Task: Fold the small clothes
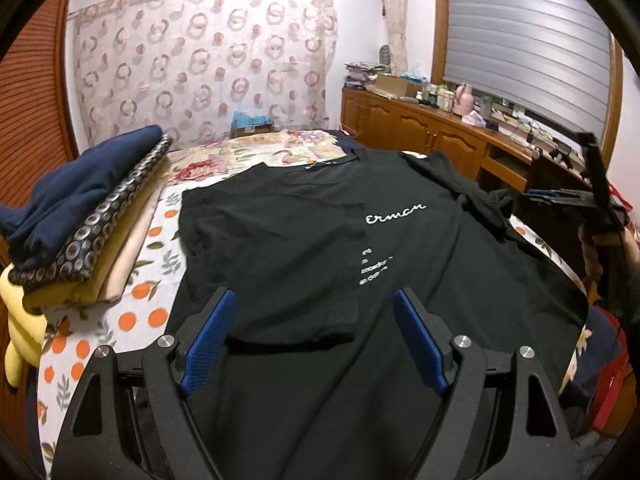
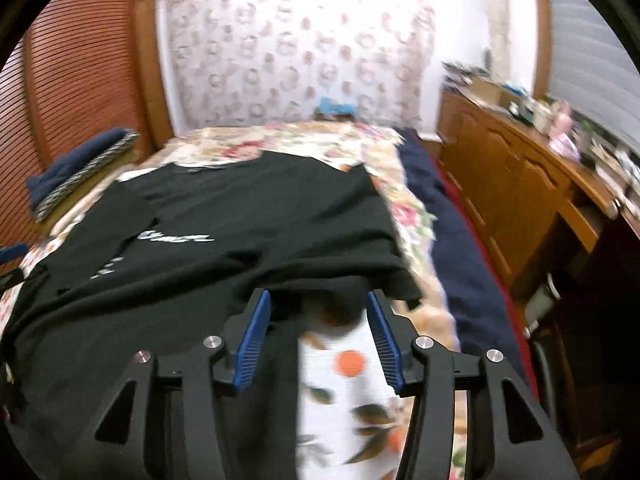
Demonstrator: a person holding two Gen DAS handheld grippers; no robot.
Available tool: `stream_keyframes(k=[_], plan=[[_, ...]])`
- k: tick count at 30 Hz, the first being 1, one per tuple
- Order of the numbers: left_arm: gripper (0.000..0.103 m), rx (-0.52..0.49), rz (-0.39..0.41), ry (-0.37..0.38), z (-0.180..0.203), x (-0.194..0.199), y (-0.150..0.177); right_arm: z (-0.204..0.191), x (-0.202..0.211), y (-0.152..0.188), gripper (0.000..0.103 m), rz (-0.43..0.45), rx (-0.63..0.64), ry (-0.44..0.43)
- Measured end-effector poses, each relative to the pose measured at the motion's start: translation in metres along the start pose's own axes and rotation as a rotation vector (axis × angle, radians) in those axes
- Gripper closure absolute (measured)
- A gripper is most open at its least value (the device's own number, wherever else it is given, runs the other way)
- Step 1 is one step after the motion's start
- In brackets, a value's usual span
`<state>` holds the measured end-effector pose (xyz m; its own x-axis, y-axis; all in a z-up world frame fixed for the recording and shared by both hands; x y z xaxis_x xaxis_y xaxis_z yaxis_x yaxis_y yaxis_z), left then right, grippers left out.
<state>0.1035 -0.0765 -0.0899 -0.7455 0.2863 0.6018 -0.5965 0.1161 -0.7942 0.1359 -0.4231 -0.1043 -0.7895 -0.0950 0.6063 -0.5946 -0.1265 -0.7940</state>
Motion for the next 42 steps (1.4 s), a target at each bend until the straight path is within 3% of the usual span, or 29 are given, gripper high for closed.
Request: stream_keyframes(k=[10, 13, 16, 17, 21, 28, 31, 33, 34, 35, 38, 42], plan=[[0.021, -0.015, -0.04, 0.007, 0.01, -0.012, 0.009, 0.024, -0.059, -0.019, 0.051, -0.123, -0.105, 0.035], [0.021, -0.007, -0.04, 0.005, 0.007, -0.012, 0.01, 0.025, -0.071, -0.034, 0.051, -0.157, -0.13, 0.007], [0.021, -0.002, -0.039, 0.005, 0.006, -0.012, 0.011, 0.025, -0.064, -0.045, 0.072, -0.137, -0.12, 0.016], [0.021, -0.001, -0.039, 0.005, 0.006, -0.012, 0.012, 0.028, -0.063, -0.047, 0.091, -0.128, -0.105, 0.031], [0.021, -0.001, -0.041, -0.001, 0.005, -0.013, 0.013, 0.03, -0.041, -0.053, 0.095, 0.002, -0.075, 0.086], [0.021, 0.019, -0.047, -0.002, 0.001, -0.016, 0.014, -0.013, 0.003, -0.096, 0.095, 0.164, -0.007, 0.022], [0.021, 0.022, -0.043, -0.006, 0.001, -0.015, 0.014, -0.06, 0.014, -0.112, 0.095, 0.203, 0.08, -0.069], [0.021, 0.02, -0.041, -0.007, 0.001, -0.014, 0.014, -0.097, 0.02, -0.114, 0.095, 0.195, 0.143, -0.169], [0.021, 0.018, -0.039, -0.01, 0.001, -0.014, 0.013, -0.111, 0.022, -0.112, 0.095, 0.187, 0.176, -0.176], [0.021, 0.015, -0.035, -0.013, 0.001, -0.012, 0.012, -0.122, 0.024, -0.109, 0.091, 0.178, 0.199, -0.165], [0.021, 0.019, -0.027, -0.011, -0.001, -0.01, 0.012, -0.137, 0.027, -0.094, 0.065, 0.147, 0.215, -0.189], [0.021, 0.026, -0.017, -0.013, -0.002, -0.007, 0.012, -0.114, 0.019, -0.09, 0.06, 0.121, 0.182, -0.144]])
Point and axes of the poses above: each gripper's, at about its wrist camera, not at the fingertips, and x roughly against the way its jaws point, z to its right, y to its underside, the point moved 6 cm from there along -x, roughly the way its jaws point, and after that the axes turned 3 degrees about x, right-handed, at the moved point
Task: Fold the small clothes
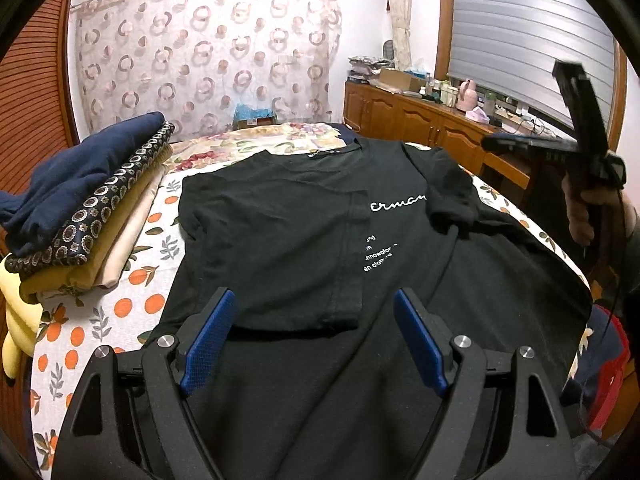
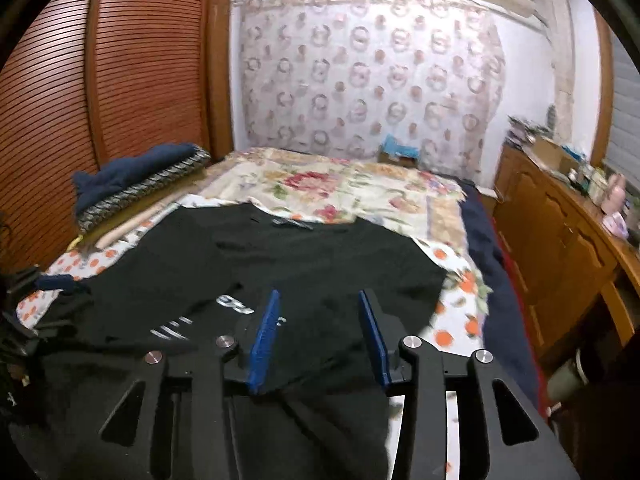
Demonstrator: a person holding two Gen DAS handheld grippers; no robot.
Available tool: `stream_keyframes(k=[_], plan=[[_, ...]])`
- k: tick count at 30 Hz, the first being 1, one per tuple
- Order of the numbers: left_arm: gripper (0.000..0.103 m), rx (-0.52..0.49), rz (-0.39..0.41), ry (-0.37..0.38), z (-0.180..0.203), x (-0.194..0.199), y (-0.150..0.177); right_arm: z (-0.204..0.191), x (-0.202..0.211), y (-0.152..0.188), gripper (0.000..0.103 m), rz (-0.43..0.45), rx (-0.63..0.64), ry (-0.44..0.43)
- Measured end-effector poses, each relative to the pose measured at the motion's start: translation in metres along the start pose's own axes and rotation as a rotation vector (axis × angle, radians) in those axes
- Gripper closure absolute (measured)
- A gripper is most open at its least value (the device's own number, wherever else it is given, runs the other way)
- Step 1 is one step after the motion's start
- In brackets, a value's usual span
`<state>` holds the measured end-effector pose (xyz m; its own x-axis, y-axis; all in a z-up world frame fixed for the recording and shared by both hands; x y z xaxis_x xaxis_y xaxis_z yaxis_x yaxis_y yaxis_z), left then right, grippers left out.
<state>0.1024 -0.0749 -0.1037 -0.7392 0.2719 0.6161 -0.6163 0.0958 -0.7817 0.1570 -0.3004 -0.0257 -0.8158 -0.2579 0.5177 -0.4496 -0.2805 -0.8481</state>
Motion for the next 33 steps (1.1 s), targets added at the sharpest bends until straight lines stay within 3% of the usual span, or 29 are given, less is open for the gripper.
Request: stream_keyframes(k=[6, 16, 22, 28, 29, 30, 33], plan=[[0.021, 0.009, -0.004, 0.0, -0.002, -0.001, 0.002, 0.023, -0.017, 0.002, 0.06, -0.106, -0.109, 0.077], [0.021, 0.017, -0.006, -0.004, -0.004, 0.0, 0.005, -0.001, -0.052, -0.01, 0.061, -0.164, -0.24, -0.046], [0.021, 0.014, -0.012, -0.001, -0.004, -0.001, 0.007, -0.024, -0.061, -0.023, 0.061, -0.157, -0.213, -0.084], [0.021, 0.018, -0.011, -0.003, -0.006, 0.0, 0.008, -0.04, -0.102, -0.025, 0.061, -0.247, -0.108, -0.052], [0.021, 0.02, -0.01, -0.003, -0.007, 0.001, 0.008, -0.042, -0.105, -0.027, 0.075, -0.251, -0.094, -0.048], [0.021, 0.023, -0.01, -0.004, -0.008, 0.0, 0.008, -0.045, -0.105, -0.03, 0.096, -0.252, -0.088, -0.059], [0.021, 0.033, -0.014, -0.007, -0.012, -0.001, 0.009, -0.045, -0.096, -0.046, 0.099, -0.216, -0.059, -0.056]])
Point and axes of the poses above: each gripper's, at about its wrist camera, not at the fingertips, and x roughly against the way its jaws point, z to its right, y to its underside, the point moved 6 cm from there along -x, roughly the way its jaws point, and after that the axes turned 3 degrees about x, right-handed, at the moved point
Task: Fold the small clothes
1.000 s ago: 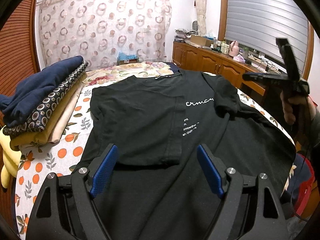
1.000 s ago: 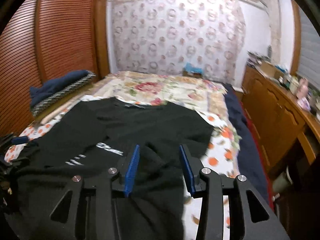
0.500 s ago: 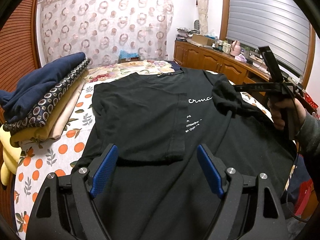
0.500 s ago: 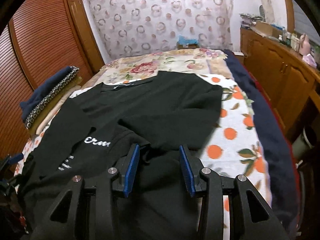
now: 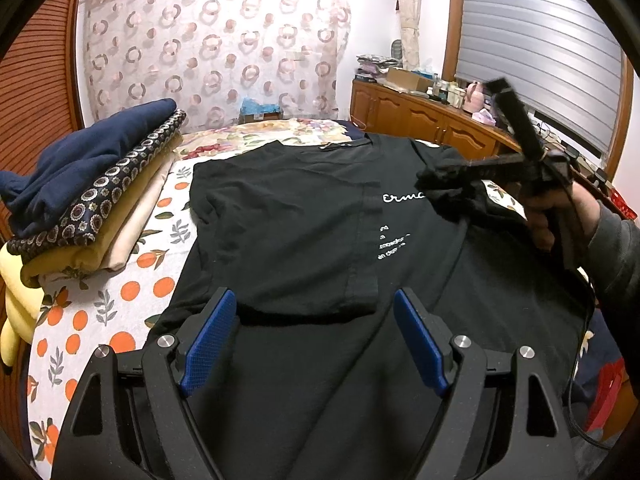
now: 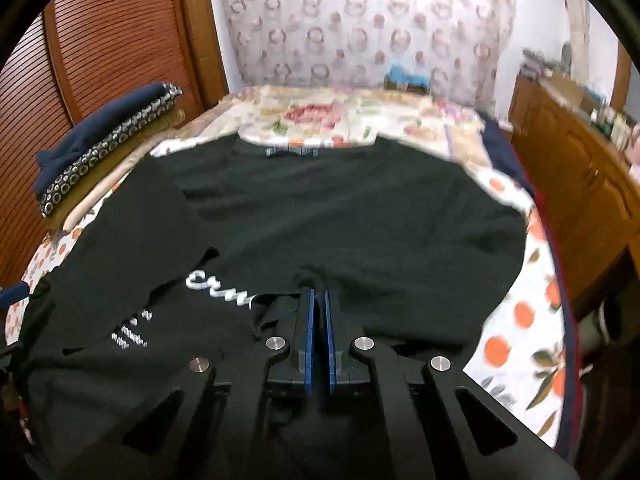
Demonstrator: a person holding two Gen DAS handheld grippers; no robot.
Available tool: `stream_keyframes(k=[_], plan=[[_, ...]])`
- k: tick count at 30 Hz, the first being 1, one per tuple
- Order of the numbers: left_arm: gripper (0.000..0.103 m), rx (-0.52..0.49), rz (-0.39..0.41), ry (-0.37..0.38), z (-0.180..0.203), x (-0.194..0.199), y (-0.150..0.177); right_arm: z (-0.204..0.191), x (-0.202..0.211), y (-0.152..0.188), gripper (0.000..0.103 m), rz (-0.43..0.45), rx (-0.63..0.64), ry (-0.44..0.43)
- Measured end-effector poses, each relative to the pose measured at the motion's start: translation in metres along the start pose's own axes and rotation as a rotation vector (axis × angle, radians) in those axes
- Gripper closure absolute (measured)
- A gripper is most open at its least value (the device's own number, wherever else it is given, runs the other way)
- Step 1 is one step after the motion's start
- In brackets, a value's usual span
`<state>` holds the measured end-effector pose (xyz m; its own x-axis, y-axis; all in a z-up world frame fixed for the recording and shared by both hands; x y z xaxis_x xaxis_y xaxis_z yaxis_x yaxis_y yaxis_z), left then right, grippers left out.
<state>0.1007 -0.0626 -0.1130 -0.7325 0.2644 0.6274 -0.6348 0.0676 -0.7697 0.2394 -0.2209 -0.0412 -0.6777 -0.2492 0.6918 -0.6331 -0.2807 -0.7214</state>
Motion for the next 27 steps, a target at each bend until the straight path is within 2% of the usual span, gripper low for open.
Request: stream_keyframes(k=[5, 9, 10, 12, 15, 23, 27], plan=[[0.021, 0.007, 0.0, -0.002, -0.002, 0.001, 0.001, -0.02, 0.027, -0.034, 0.099, 0.134, 0.067, -0.02], [0.021, 0.006, 0.002, -0.004, -0.003, 0.001, 0.001, -0.051, 0.034, -0.065, 0.098, 0.17, 0.191, -0.038], [0.021, 0.008, 0.003, -0.003, -0.005, 0.002, 0.001, -0.057, 0.034, -0.072, 0.093, 0.173, 0.205, -0.044], [0.021, 0.009, 0.002, -0.007, -0.006, 0.001, 0.0, -0.056, 0.034, -0.079, 0.057, 0.18, 0.208, -0.039], [0.021, 0.017, 0.006, -0.006, -0.009, 0.002, 0.0, -0.039, 0.039, -0.069, 0.057, 0.213, 0.173, -0.007], [0.021, 0.014, 0.005, -0.007, -0.01, 0.0, -0.002, -0.016, 0.008, -0.019, 0.057, 0.064, 0.087, 0.082], [0.021, -0.005, 0.0, -0.015, -0.011, -0.007, -0.007, 0.0, -0.009, -0.007, 0.057, 0.003, -0.014, 0.051]])
Point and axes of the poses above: each gripper's, at about its wrist camera, not at the fingertips, and x roughly against the way its jaws point, z to its right, y to its underside, the point moved 6 cm from there along -x, roughly the way its jaws point, and after that the axes turned 3 degrees about x, right-handed, at the moved point
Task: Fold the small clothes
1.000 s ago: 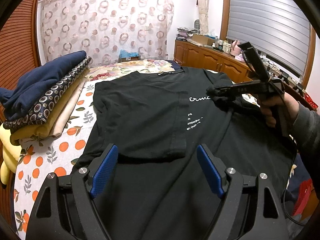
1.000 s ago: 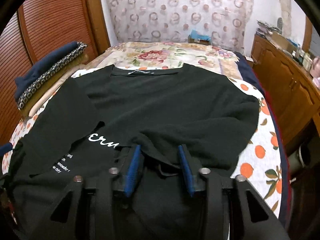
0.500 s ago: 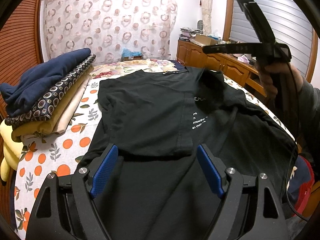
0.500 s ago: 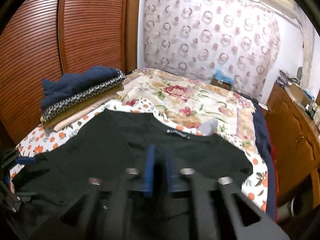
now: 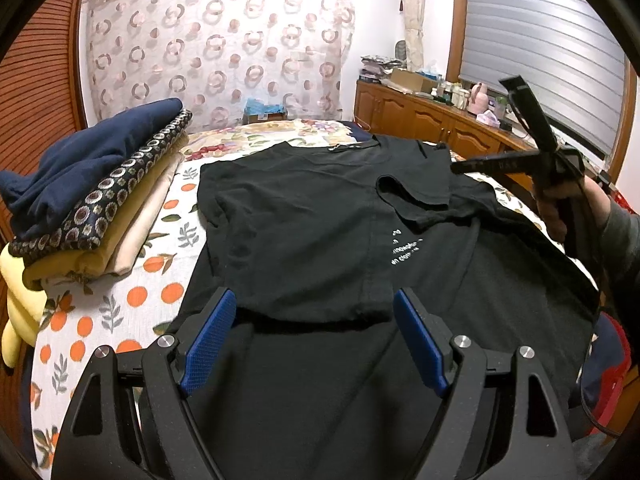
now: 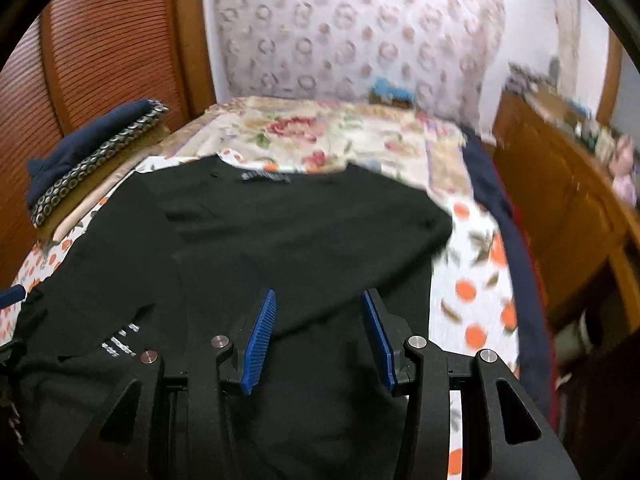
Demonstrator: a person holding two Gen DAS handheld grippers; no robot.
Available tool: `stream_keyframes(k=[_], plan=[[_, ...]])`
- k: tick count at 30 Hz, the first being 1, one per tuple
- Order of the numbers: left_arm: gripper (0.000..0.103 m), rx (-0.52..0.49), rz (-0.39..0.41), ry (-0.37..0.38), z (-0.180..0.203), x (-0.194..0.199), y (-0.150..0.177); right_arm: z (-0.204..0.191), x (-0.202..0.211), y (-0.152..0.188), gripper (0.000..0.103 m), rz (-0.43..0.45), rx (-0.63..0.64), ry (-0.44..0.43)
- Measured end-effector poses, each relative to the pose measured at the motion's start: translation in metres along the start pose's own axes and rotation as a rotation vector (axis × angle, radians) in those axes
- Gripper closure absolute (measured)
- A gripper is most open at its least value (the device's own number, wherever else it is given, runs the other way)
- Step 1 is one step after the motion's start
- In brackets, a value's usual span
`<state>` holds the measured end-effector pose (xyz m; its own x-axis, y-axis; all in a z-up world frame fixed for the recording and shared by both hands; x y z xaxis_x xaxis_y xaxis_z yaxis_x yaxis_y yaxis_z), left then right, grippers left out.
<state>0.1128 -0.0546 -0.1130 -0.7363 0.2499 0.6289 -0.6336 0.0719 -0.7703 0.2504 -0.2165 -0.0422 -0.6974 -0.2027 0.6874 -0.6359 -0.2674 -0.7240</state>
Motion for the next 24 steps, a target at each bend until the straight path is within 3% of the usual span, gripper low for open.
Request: stream_keyframes(k=[5, 8, 10, 12, 15, 22, 24], plan=[[0.021, -0.044, -0.05, -0.013, -0.005, -0.022, -0.011, -0.011, -0.009, 0.002, 0.057, -0.039, -0.046, -0.093], [0.021, -0.069, -0.09, -0.02, -0.009, -0.036, -0.016, -0.014, -0.016, 0.002, 0.057, -0.068, -0.042, -0.107], [0.021, -0.083, -0.123, -0.03, -0.012, -0.045, -0.016, -0.014, -0.025, 0.002, 0.07, -0.077, -0.032, -0.086], [0.021, -0.088, -0.151, -0.027, -0.014, -0.052, -0.014, -0.015, -0.031, -0.003, 0.092, -0.079, -0.016, -0.07], [0.021, -0.085, -0.186, -0.031, -0.016, -0.059, -0.01, -0.016, -0.037, -0.015, 0.101, -0.073, 0.008, -0.077], [0.021, -0.091, -0.209, -0.032, -0.015, -0.065, -0.007, -0.004, -0.045, -0.07, 0.101, 0.006, 0.018, -0.041], [0.016, -0.093, -0.216, -0.019, -0.013, -0.066, -0.006, -0.003, -0.052, -0.086, 0.101, 0.017, 0.027, -0.016]])
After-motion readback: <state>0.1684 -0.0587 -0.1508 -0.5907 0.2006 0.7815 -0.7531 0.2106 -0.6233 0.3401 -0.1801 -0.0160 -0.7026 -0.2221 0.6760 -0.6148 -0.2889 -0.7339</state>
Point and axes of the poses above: each gripper's, at about its wrist camera, not at the fingertips, and x roughly against the way its jaws point, z to its right, y to its underside, the point moved 6 cm from there along -x, roughly the way its jaws point, and after that the axes turned 3 degrees about x, right-handed, at the moved point
